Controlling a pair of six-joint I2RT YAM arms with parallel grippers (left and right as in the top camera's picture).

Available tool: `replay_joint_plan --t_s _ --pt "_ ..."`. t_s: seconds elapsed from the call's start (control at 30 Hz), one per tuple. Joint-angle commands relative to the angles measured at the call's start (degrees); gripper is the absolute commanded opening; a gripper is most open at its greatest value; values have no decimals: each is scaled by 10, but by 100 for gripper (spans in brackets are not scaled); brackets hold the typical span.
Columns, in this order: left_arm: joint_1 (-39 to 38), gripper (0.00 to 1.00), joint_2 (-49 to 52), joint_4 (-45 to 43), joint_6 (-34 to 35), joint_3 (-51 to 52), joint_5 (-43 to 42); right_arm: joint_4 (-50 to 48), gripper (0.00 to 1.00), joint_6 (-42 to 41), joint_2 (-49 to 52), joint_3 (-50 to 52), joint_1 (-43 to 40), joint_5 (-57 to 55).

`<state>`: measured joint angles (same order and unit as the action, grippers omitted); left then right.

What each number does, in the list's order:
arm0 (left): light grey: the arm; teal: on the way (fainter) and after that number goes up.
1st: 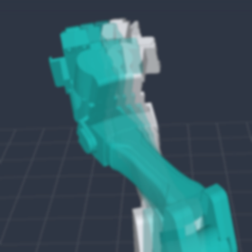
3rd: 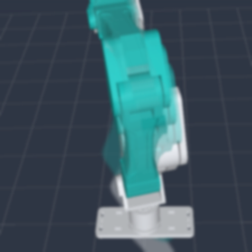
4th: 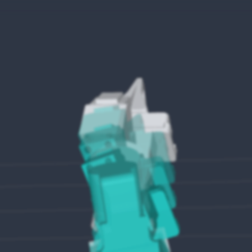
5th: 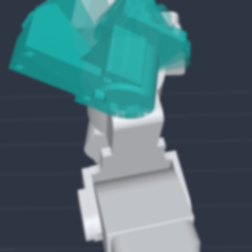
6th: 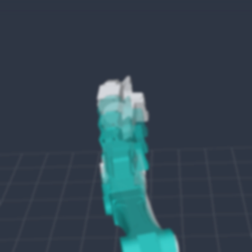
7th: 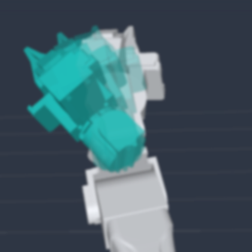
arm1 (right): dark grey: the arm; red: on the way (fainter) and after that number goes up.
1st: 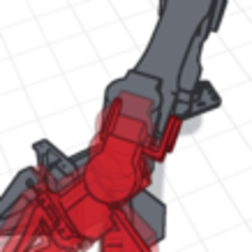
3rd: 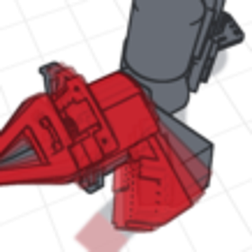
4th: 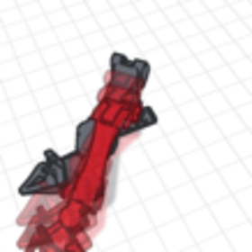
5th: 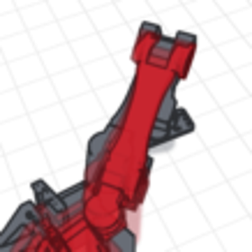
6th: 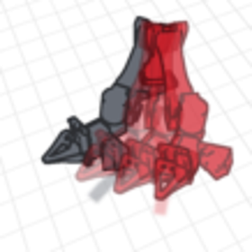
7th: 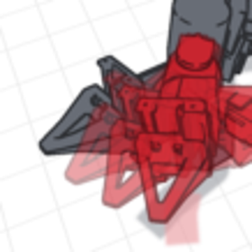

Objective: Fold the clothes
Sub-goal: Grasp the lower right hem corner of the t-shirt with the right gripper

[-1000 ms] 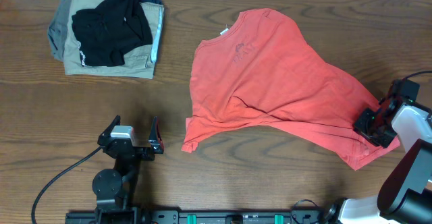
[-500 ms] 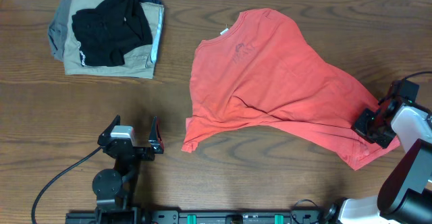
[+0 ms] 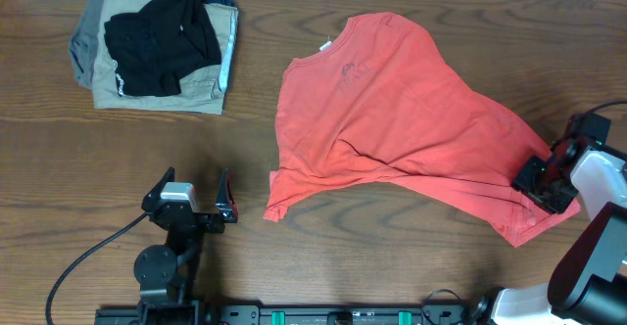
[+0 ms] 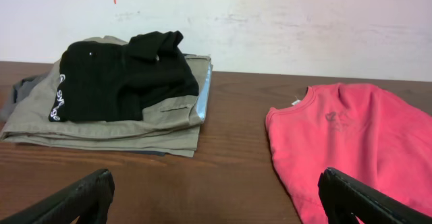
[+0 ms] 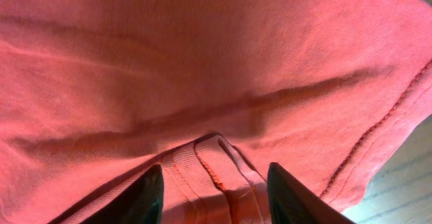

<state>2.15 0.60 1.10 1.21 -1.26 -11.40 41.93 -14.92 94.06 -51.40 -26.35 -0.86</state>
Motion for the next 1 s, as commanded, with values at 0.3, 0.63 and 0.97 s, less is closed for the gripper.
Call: replay_joint_plan --t_s 0.3,0.63,0.97 --pt "1 98 -4 18 -7 10 -5 -26 33 -4 1 19 -2 -6" --pt "1 98 -4 18 -8 10 -5 -42 40 -4 1 33 -2 -5" --pt "1 98 -4 19 -8 10 -5 -64 14 -4 1 46 -2 -2"
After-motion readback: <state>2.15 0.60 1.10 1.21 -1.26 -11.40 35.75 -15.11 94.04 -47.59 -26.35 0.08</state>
